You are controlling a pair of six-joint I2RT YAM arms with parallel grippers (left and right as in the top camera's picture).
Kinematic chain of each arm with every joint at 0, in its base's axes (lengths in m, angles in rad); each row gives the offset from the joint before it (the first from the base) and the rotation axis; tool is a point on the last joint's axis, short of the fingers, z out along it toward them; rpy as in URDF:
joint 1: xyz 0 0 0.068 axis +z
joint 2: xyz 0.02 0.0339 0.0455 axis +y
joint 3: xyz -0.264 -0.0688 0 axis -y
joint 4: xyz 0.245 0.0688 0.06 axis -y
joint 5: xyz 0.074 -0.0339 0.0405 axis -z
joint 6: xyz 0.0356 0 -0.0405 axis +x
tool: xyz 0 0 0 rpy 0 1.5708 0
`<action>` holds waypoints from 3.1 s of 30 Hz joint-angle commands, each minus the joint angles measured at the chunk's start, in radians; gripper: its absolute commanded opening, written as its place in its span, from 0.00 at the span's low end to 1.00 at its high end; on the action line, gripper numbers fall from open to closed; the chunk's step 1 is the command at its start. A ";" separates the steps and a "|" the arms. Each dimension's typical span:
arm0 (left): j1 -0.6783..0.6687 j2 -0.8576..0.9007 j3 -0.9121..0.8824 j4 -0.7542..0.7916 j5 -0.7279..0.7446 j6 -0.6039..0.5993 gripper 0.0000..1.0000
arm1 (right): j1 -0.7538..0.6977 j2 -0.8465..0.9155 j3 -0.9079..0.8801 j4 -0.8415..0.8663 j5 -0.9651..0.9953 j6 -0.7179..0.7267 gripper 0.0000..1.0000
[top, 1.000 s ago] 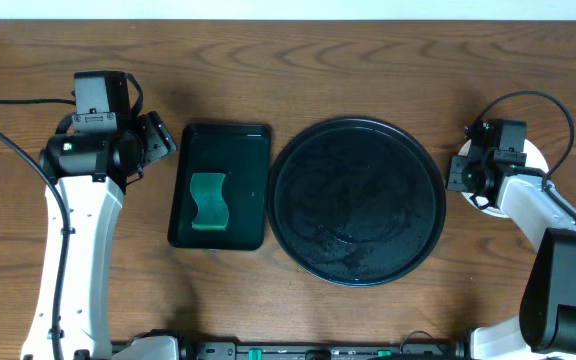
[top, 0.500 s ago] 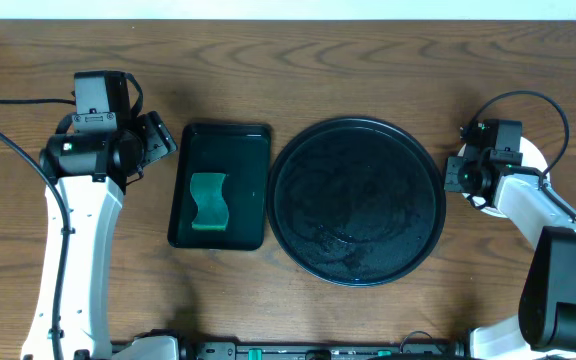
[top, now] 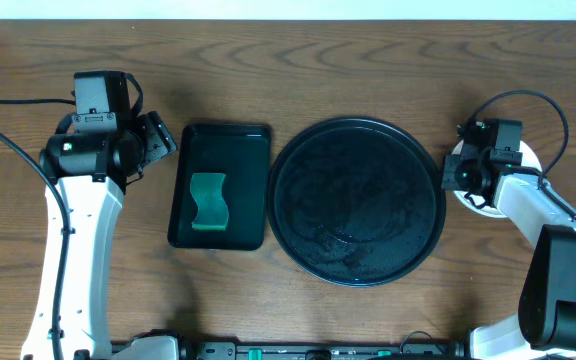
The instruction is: Clean dirty plates on tray and stack at the side
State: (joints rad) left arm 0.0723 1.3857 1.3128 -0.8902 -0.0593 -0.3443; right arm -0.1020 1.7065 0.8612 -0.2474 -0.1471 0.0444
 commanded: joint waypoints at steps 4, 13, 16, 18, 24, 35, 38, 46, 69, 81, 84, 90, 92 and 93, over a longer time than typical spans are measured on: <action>0.004 0.000 0.011 -0.002 -0.016 -0.011 0.81 | 0.003 0.013 0.010 0.002 -0.090 0.014 0.10; 0.004 0.000 0.011 -0.002 -0.016 -0.011 0.81 | 0.003 0.012 0.010 0.002 -0.098 0.014 0.10; 0.004 0.000 0.011 -0.002 -0.016 -0.011 0.81 | 0.003 0.012 0.010 0.002 -0.098 0.014 0.11; 0.004 0.000 0.011 -0.002 -0.016 -0.011 0.81 | 0.003 0.012 0.010 0.001 -0.098 0.014 0.12; 0.004 0.000 0.011 -0.002 -0.016 -0.012 0.81 | 0.003 0.012 0.010 0.003 -0.098 0.014 0.13; 0.004 0.000 0.011 -0.002 -0.016 -0.011 0.81 | 0.004 0.012 0.010 0.017 -0.137 0.078 0.08; 0.004 0.000 0.011 -0.002 -0.016 -0.011 0.81 | 0.004 0.012 0.010 0.022 -0.158 0.078 0.08; 0.004 0.000 0.011 -0.002 -0.016 -0.012 0.81 | -0.017 -0.004 0.011 0.019 -0.157 0.071 0.36; 0.004 0.000 0.011 -0.002 -0.016 -0.011 0.81 | 0.038 -0.354 0.011 -0.150 0.019 0.026 0.99; 0.004 0.000 0.011 -0.002 -0.016 -0.011 0.81 | 0.038 -0.354 0.011 -0.150 0.019 0.026 0.99; 0.004 0.000 0.011 -0.002 -0.016 -0.011 0.81 | 0.038 -0.354 0.011 -0.150 0.019 0.026 0.99; 0.004 0.000 0.011 -0.002 -0.016 -0.011 0.81 | 0.038 -0.354 0.011 -0.150 0.019 0.026 0.99; 0.004 0.000 0.011 -0.002 -0.016 -0.011 0.81 | 0.038 -0.354 0.011 -0.150 0.019 0.026 0.99; 0.004 0.000 0.011 -0.002 -0.016 -0.011 0.81 | 0.038 -0.354 0.011 -0.150 0.019 0.026 0.99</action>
State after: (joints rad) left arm 0.0723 1.3857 1.3128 -0.8902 -0.0593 -0.3443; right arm -0.0662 1.3437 0.8631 -0.3962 -0.1371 0.0822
